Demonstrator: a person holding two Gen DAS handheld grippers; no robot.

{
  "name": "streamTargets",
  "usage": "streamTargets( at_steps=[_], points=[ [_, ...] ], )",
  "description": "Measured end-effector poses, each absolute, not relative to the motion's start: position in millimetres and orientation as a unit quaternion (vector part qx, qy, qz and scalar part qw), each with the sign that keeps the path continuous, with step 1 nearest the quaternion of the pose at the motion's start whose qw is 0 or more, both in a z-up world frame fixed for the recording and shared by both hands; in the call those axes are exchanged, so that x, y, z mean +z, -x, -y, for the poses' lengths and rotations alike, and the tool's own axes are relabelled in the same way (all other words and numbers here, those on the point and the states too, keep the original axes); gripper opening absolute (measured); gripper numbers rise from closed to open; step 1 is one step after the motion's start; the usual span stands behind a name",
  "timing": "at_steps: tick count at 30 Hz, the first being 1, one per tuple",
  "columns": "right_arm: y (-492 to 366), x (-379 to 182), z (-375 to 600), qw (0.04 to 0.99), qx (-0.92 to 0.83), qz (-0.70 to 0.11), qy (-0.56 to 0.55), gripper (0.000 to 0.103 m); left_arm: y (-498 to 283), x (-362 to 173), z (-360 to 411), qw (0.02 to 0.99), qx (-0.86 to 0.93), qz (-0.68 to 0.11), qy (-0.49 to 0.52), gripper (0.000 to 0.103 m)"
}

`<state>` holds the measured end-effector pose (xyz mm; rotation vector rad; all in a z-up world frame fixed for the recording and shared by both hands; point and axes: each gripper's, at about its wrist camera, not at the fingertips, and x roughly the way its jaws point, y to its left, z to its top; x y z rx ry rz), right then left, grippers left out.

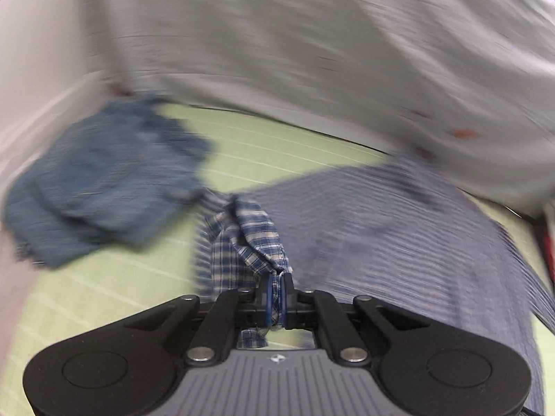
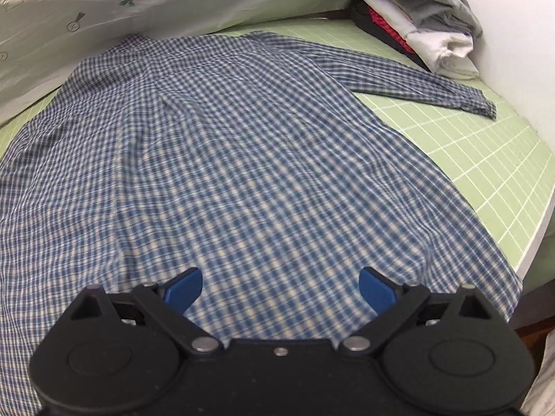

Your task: Fold clothes

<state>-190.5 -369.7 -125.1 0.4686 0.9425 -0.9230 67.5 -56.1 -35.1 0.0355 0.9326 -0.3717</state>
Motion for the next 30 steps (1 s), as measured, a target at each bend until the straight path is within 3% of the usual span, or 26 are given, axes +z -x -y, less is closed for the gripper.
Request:
streamTargets(
  at_steps=[2, 4, 6, 7, 10, 21, 26, 30],
  points=[
    [197, -126, 376, 0.763, -0.425, -0.435, -0.219, 0.098, -55, -35, 73, 0.871, -0.189, -0.452, -0.03, 0.014],
    [202, -126, 380, 0.763, -0.425, -0.434, -0.22, 0.098, -42, -35, 90, 0.866, -0.199, -0.457, -0.043, 0.039],
    [205, -125, 382, 0.767, -0.422, -0.431, -0.218, 0.098, -29, -35, 107, 0.86, -0.21, -0.461, -0.055, 0.074],
    [204, -124, 382, 0.77, -0.419, -0.43, -0.216, 0.098, -23, -35, 115, 0.857, -0.215, -0.464, -0.062, 0.078],
    [195, -123, 377, 0.781, -0.404, -0.427, -0.21, 0.099, -11, -36, 129, 0.852, -0.214, -0.472, -0.076, 0.081],
    [101, -111, 298, 0.851, -0.279, -0.411, -0.172, 0.099, -47, -56, 53, 0.849, -0.139, -0.505, -0.072, 0.091],
    [52, -122, 247, 0.861, -0.24, -0.418, -0.163, 0.088, -64, -77, 34, 0.837, -0.149, -0.521, -0.08, 0.091],
    [26, -133, 220, 0.858, -0.231, -0.42, -0.183, 0.087, -71, -89, 24, 0.825, -0.164, -0.533, -0.089, 0.091]
  ],
)
